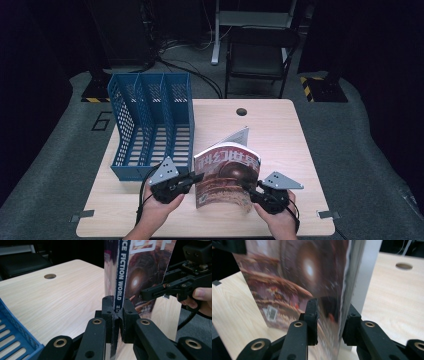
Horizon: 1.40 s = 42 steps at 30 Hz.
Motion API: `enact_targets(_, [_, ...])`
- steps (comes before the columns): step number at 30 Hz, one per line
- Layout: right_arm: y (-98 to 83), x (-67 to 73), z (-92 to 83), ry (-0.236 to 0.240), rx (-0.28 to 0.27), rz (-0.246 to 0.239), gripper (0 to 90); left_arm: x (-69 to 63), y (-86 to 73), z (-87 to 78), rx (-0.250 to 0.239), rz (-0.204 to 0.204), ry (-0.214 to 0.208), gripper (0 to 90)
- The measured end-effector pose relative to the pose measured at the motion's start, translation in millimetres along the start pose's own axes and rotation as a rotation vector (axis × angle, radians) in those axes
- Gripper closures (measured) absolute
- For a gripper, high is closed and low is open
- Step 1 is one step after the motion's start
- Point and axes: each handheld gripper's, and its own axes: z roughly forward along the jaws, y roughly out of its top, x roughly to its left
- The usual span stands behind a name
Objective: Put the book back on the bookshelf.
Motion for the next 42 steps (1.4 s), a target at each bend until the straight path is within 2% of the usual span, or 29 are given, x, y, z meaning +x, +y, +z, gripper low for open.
enact_targets(3, [-6.0,-3.9,-0.1,0.019,0.035,0.033,67.7,-0.5,0.3,-3.5,0.022,0.0,-0.016,83.6])
enact_targets(5, [-8.6,-5.4,-0.1,0.029,0.042,0.048,66.7,-1.3,1.2,-4.8,0.036,0.015,-0.023,83.5])
enact_targets(8, [-11.1,-6.5,0.6,0.035,0.062,0.054,66.3,-4.2,3.7,-6.5,0.072,0.015,-0.034,83.3])
enact_targets(11, [-16.3,-7.3,2.6,0.048,0.105,0.062,66.3,-6.0,5.8,-8.5,0.105,0.025,-0.042,82.9])
enact_targets(15, [-23.1,-8.5,4.7,0.052,0.158,0.06,66.9,-8.7,5.3,-11.1,0.126,0.015,-0.057,82.1])
enact_targets(22, [-32.0,-13.8,6.0,0.055,0.227,0.077,70.6,-12.7,6.0,-12.6,0.148,0.055,-0.064,81.7])
enact_targets(26, [-34.0,-16.0,7.5,0.044,0.227,0.05,77.4,-15.4,6.3,-12.4,0.152,0.073,-0.061,82.9])
enact_targets(27, [-33.6,-14.5,8.0,0.048,0.23,0.061,79.3,-16.1,6.8,-12.6,0.159,0.076,-0.064,83.1])
enact_targets(29, [-32.9,-12.6,9.7,0.036,0.214,0.037,81.9,-17.5,7.9,-12.2,0.164,0.081,-0.055,83.4])
enact_targets(30, [-32.2,-11.2,11.0,0.019,0.216,0.022,83.0,-16.7,8.9,-12.1,0.168,0.093,-0.051,83.5])
enact_targets(33, [-30.7,-5.1,15.6,-0.009,0.202,0.009,85.4,-16.3,10.2,-11.4,0.17,0.084,-0.049,83.7])
enact_targets(34, [-30.0,-4.7,16.8,-0.019,0.2,-0.01,85.6,-16.3,10.2,-11.3,0.168,0.084,-0.048,83.7])
enact_targets(38, [-29.6,-1.5,23.5,-0.048,0.168,-0.003,85.9,-19.0,12.3,-12.1,0.141,0.096,-0.032,83.8])
enact_targets(40, [-29.3,-0.1,25.5,-0.052,0.144,0.015,85.8,-19.8,15.1,-13.9,0.128,0.111,-0.024,83.8])
enact_targets(42, [-28.1,1.4,26.4,-0.064,0.12,0.006,85.8,-18.5,16.6,-14.5,0.125,0.112,-0.025,83.8])
